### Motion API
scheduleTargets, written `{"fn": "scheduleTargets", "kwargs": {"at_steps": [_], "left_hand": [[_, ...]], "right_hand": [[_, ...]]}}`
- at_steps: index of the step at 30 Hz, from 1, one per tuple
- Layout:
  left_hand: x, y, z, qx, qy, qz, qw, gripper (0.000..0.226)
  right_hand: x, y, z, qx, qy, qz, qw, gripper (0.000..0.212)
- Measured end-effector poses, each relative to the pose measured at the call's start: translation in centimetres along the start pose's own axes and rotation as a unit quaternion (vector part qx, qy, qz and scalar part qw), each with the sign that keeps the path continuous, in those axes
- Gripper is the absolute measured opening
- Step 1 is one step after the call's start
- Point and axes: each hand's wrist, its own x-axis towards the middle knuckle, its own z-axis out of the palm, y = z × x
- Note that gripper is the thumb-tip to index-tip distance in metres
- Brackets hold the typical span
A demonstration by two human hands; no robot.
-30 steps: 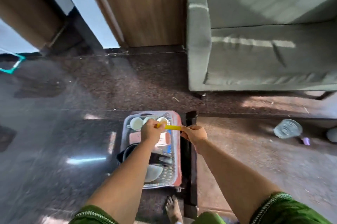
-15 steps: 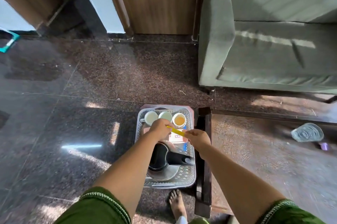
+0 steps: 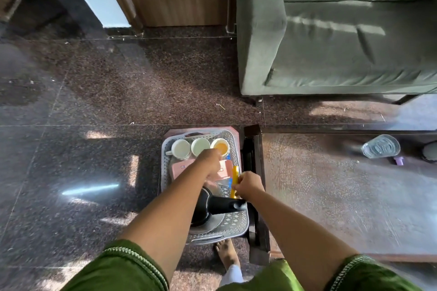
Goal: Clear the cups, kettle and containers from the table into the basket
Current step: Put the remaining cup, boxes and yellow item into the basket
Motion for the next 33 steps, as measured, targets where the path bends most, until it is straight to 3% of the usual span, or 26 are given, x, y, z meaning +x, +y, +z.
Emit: {"fn": "scheduleTargets", "kwargs": {"at_steps": [5, 10, 15, 21, 26, 29, 33], "left_hand": [[0.1, -2.7, -0.4, -0.058, 0.025, -0.012, 0.998, 0.03], [0.1, -3.4, 0.0, -0.097, 0.009, -0.01, 0.995, 0.027], [0.3, -3.9, 0.2, -0.107, 0.0, -0.009, 0.994, 0.024], [1.2, -4.5, 0.2, -0.097, 0.018, -0.013, 0.995, 0.027], [1.7, -4.9, 0.2, -0.089, 0.021, -0.002, 0.996, 0.027], [1.8, -5.0, 0.3, -0.095, 0.024, -0.008, 0.995, 0.026], [1.8, -5.2, 0.6, -0.101, 0.023, -0.012, 0.995, 0.026]], "right_hand": [[0.8, -0.5, 0.2, 0.039, 0.033, -0.015, 0.999, 0.011], [0.9, -0.6, 0.3, -0.002, 0.031, -0.056, 0.998, 0.024], [0.8, -0.8, 0.5, -0.1, 0.021, -0.063, 0.993, 0.015], [1.8, -1.7, 1.1, -0.261, -0.022, -0.046, 0.964, 0.029], [2.4, -2.5, 1.4, -0.278, -0.012, -0.05, 0.959, 0.03], [3.0, -2.8, 1.5, -0.26, 0.003, -0.099, 0.961, 0.031], [3.4, -2.3, 1.9, -0.249, -0.057, -0.145, 0.956, 0.035]]}}
